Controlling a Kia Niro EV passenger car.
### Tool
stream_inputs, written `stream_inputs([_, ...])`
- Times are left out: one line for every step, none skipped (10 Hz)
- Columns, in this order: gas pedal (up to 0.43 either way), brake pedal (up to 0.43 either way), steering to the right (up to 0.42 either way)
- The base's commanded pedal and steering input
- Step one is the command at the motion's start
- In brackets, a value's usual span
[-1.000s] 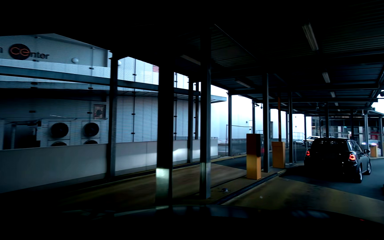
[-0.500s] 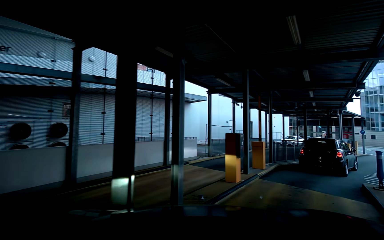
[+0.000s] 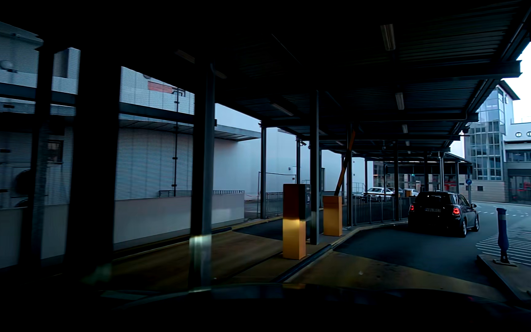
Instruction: Follow the waypoints while adhering to traffic rules and regulations
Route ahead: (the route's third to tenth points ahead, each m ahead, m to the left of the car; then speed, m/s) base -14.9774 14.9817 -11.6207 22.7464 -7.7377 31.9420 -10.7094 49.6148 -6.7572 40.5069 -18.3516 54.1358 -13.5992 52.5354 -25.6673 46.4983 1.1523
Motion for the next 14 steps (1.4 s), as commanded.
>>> stream_inputs([0.000, 0.079, 0.552])
stream_inputs([0.000, 0.079, 0.544])
stream_inputs([0.000, 0.085, 0.538])
stream_inputs([0.000, 0.085, 0.532])
stream_inputs([0.000, 0.098, 0.527])
stream_inputs([0.000, 0.116, 0.524])
stream_inputs([0.000, 0.128, 0.519])
stream_inputs([0.000, 0.122, 0.515])
stream_inputs([0.000, 0.122, 0.511])
stream_inputs([0.000, 0.116, 0.507])
stream_inputs([0.000, 0.110, 0.502])
stream_inputs([0.000, 0.110, 0.497])
stream_inputs([0.000, 0.110, 0.491])
stream_inputs([0.000, 0.091, 0.481])
